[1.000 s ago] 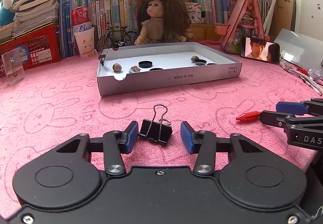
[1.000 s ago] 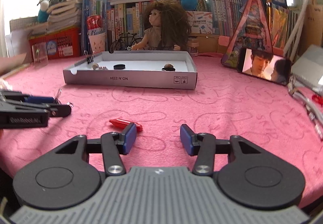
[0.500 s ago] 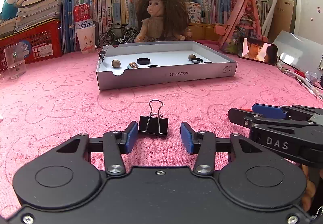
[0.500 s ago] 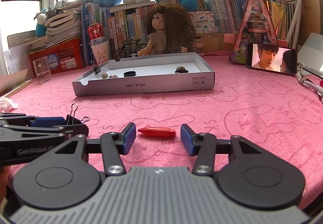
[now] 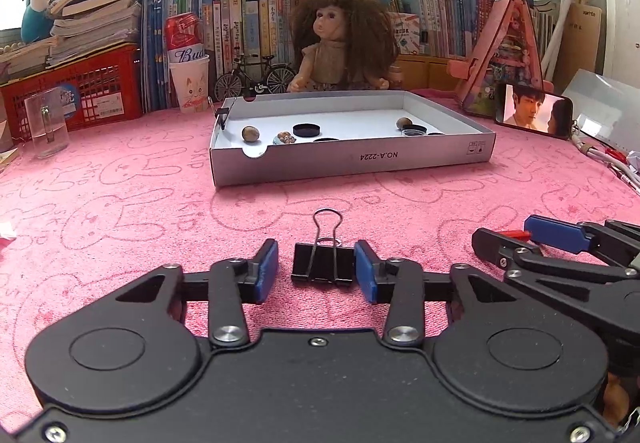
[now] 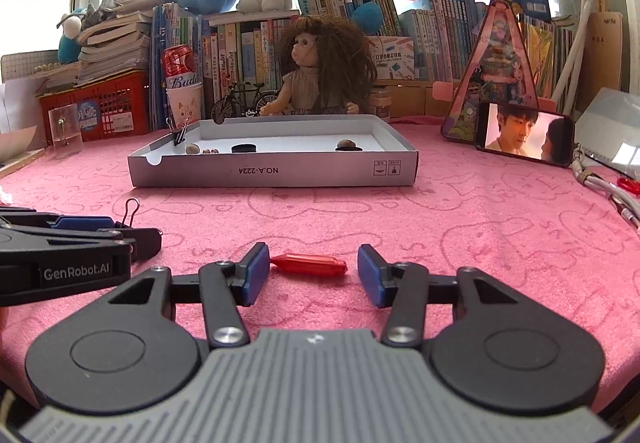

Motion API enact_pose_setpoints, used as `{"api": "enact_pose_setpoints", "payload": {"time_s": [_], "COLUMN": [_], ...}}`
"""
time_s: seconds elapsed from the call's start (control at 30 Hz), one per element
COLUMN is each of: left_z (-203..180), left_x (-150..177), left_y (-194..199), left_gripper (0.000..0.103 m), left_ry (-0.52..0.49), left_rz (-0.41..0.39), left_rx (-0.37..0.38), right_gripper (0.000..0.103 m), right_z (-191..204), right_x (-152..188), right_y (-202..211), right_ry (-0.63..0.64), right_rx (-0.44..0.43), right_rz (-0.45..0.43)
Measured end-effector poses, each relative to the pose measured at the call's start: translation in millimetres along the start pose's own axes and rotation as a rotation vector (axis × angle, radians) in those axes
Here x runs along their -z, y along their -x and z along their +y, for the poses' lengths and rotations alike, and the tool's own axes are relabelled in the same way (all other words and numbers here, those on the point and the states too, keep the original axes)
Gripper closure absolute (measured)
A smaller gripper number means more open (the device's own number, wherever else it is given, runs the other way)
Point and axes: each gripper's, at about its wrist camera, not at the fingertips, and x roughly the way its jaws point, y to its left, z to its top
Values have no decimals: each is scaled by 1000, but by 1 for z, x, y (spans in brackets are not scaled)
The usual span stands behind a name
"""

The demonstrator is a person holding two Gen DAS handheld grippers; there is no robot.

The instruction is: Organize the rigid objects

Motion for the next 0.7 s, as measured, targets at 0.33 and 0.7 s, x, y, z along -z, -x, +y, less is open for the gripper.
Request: {"api": "enact_pose_setpoints", "payload": {"time_s": [0.33,0.7], "left_z": [-6,-7], "left_x": [-2,-8], "left_y": [1,0], "left_gripper": [73,73], "left_ry": [23,36], "left_rz": [-2,-10], "left_rx": [1,5], "right_gripper": [66,69], "right_z": [-1,-13], "right_x": [-2,-10], "right_y": [-2,-4], "right_ry": [5,5], "right_rx": [-6,-23], "right_rz": [-4,7]}}
